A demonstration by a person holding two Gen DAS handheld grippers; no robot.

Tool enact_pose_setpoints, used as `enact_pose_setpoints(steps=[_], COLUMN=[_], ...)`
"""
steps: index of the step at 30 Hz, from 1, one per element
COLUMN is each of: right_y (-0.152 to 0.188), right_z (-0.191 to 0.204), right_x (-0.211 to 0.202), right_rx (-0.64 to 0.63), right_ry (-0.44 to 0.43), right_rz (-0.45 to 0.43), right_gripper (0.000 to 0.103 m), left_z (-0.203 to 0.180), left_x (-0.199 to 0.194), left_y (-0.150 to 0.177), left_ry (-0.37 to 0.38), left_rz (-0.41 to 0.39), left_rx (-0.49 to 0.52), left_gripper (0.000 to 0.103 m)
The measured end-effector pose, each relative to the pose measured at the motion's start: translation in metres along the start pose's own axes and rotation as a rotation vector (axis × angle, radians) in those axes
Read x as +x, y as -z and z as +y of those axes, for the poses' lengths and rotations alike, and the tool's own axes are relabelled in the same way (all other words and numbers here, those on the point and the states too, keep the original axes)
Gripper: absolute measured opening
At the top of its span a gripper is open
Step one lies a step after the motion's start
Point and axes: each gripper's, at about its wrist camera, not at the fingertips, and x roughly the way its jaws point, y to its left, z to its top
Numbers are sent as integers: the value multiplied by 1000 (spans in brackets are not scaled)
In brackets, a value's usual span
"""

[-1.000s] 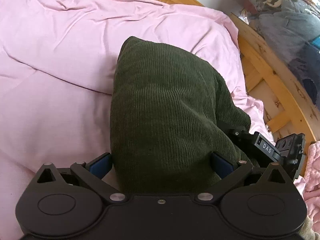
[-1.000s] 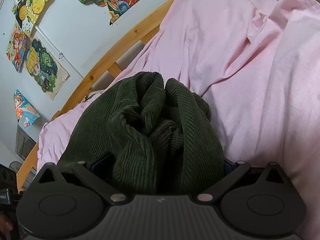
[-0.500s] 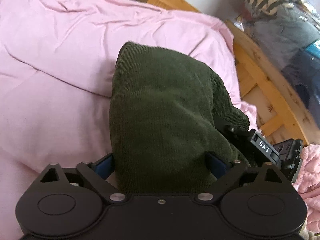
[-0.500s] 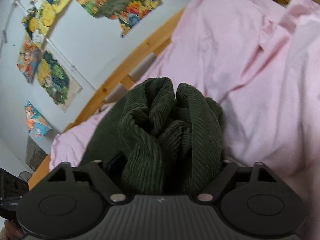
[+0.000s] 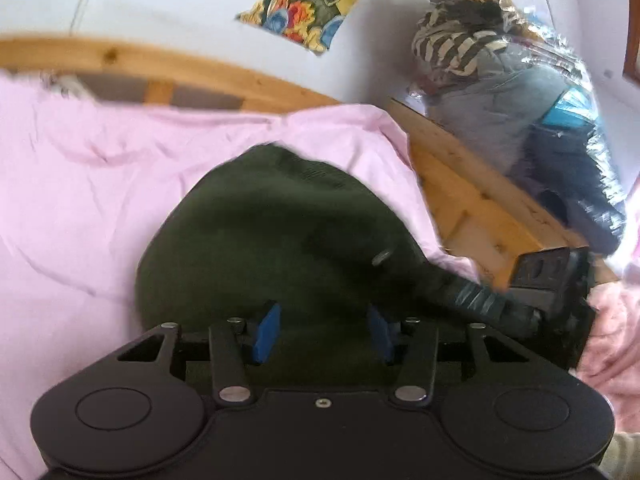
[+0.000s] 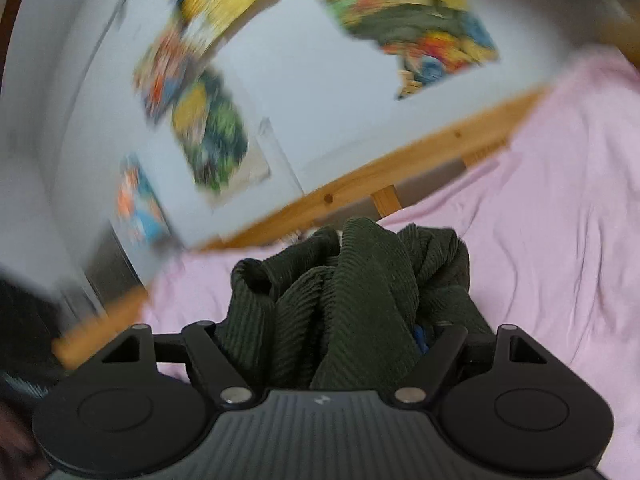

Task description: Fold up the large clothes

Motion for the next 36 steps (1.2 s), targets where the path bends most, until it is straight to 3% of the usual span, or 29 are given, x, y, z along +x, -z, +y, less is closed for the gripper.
enact_pose_setpoints(steps=[1,3,5,7,8,10,12,15,18,21,25,26,30,36], right_y=[0,3,9,19,25,37,45,44,35,25,23,26,35,23], right_z=[2,-15,-38,-71,-89,-127,-156,-170,-168,-153,-130,-127,-127,-106], right_x=[3,-1,-12,-28,-36,-48,-52,-49,-47,-47,-42,-43,-51,-55], right_rx=[-22,31,91,202,277,490,666,771,731,600,398,379,429,403], right_ry=[45,75,118,143,141,97,2,-76,-92,-36,46,53,21,-55], right_rz=[16,41,58,87,104,119,112,92,128,210,314,309,243,125], right_gripper=[80,81,82,85,87,89,95,103,103,103,103,102,81,76], left_z=[-2,8,30,53,61,76,86,99,99,83,56,52,44,24], left_x=[2,1,-3,-8,-10,-3,10,27,49,70,91,92,87,58], left_y=[-1,5,17,34,41,56,66,76,79,79,77,76,71,32], left_ry=[-32,-20,9,-43,-69,-87,-30,91,139,163,116,108,80,21], left_rz=[4,5,0,-12,-7,32,88,69,103,138,168,168,151,107], left_rx=[24,-27,-161,-299,-334,-371,-416,-557,-594,-588,-512,-504,-488,-370], left_gripper=[62,70,72,86,88,91,98,101,102,102,102,102,95,93])
